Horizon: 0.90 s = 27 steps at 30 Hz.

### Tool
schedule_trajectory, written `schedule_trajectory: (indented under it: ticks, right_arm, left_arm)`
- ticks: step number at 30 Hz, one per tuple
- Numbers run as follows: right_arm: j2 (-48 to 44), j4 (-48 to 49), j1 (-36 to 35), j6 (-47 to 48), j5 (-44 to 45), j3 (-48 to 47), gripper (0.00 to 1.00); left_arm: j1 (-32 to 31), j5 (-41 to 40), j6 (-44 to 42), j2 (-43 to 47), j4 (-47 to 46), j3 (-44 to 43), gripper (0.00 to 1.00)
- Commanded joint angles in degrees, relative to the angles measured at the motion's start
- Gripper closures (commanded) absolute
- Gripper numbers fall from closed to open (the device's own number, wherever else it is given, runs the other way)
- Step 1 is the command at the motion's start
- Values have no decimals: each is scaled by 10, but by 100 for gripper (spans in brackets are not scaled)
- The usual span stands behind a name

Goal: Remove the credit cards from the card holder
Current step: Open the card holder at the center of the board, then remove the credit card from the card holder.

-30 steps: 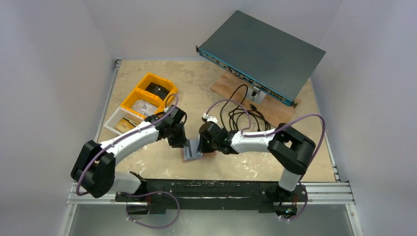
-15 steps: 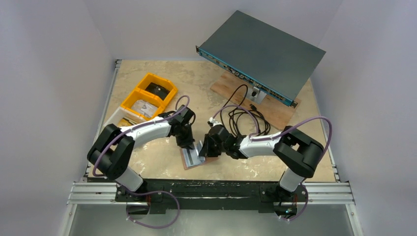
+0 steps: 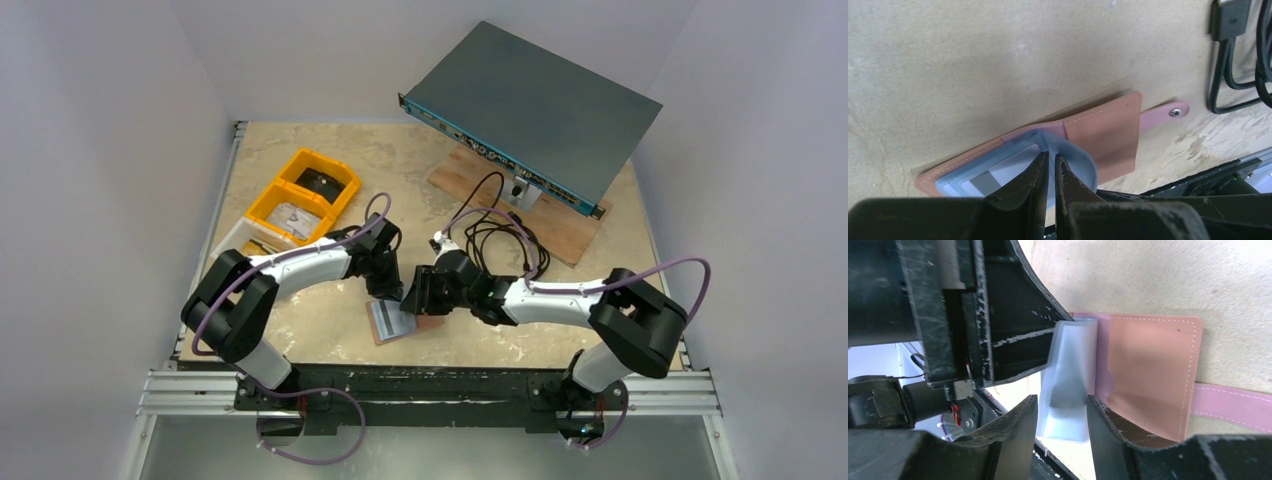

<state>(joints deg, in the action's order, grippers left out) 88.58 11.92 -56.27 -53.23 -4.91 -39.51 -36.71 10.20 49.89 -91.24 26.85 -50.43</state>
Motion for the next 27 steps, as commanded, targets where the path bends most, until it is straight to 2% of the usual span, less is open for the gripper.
schedule_trajectory:
  ticks: [1,6,10,20,27]
  right_arm:
    - [-56,-57,2,7,58,-14,58]
    - [-131,-125,2,7,133,-7,57]
    - [-162,-142,1,20,138,0,58]
    - [-104,-64,0,22,91,24,86]
    - [-44,-36,0,23,82,33,94]
  left_arm:
    - [-14,30,-11,13,-35,-13,91]
    - [-23,72,-5,4,-65,-20,88]
    - [-26,106,8,-27,-92,-27,87]
    - [-26,106,10,-61,-72,-42,84]
    - [-26,90,-4,-43,-48,-49,84]
